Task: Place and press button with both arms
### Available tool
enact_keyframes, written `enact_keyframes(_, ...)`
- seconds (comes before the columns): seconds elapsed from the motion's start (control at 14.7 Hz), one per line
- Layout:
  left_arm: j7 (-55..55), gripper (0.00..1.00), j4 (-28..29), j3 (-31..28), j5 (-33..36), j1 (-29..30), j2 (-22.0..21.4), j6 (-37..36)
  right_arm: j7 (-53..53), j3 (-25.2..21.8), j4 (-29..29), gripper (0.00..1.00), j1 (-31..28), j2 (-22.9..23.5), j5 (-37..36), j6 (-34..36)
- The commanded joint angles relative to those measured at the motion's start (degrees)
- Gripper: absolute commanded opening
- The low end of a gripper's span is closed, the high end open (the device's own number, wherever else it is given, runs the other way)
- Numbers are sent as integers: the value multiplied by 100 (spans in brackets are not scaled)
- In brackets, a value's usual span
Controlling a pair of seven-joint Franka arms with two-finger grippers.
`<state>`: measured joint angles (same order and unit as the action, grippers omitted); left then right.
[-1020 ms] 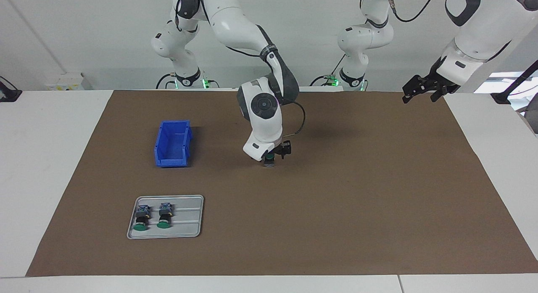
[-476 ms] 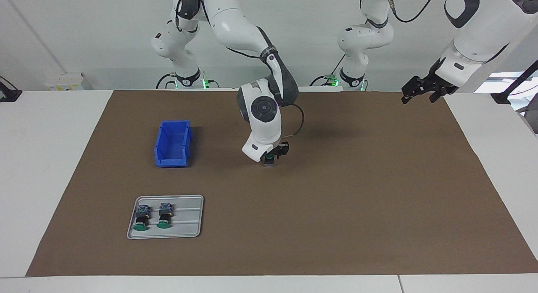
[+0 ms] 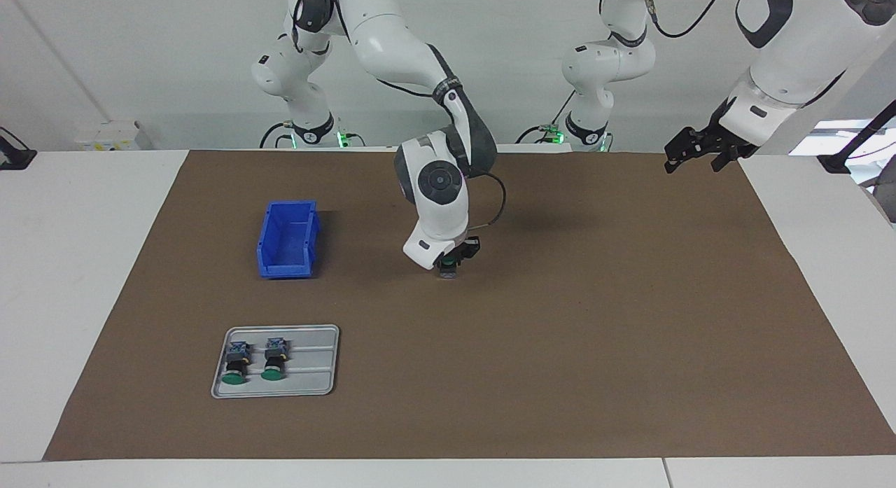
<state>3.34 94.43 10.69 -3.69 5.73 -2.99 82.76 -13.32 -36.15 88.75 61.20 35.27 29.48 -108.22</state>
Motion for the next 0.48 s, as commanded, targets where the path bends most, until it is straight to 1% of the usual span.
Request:
enact_keyframes(0.0,-44,100,208,-66,-44,60,-184,144,-39,-23,46,27,6,-46,23,55)
enact_keyframes(0.14,-44,100,208,-67,-44,60,-184,144,-30,-32,37,21,-3,-46,23,81)
enact_keyframes(0.27,-44,100,208,-67,-35,34,-184,144,-21,-49,-16,21,-47,-46,5,195)
enact_keyframes(0.41,-44,100,208,-67,-44,51,-184,144,-4,-111,-173,21,-73,-55,-117,476)
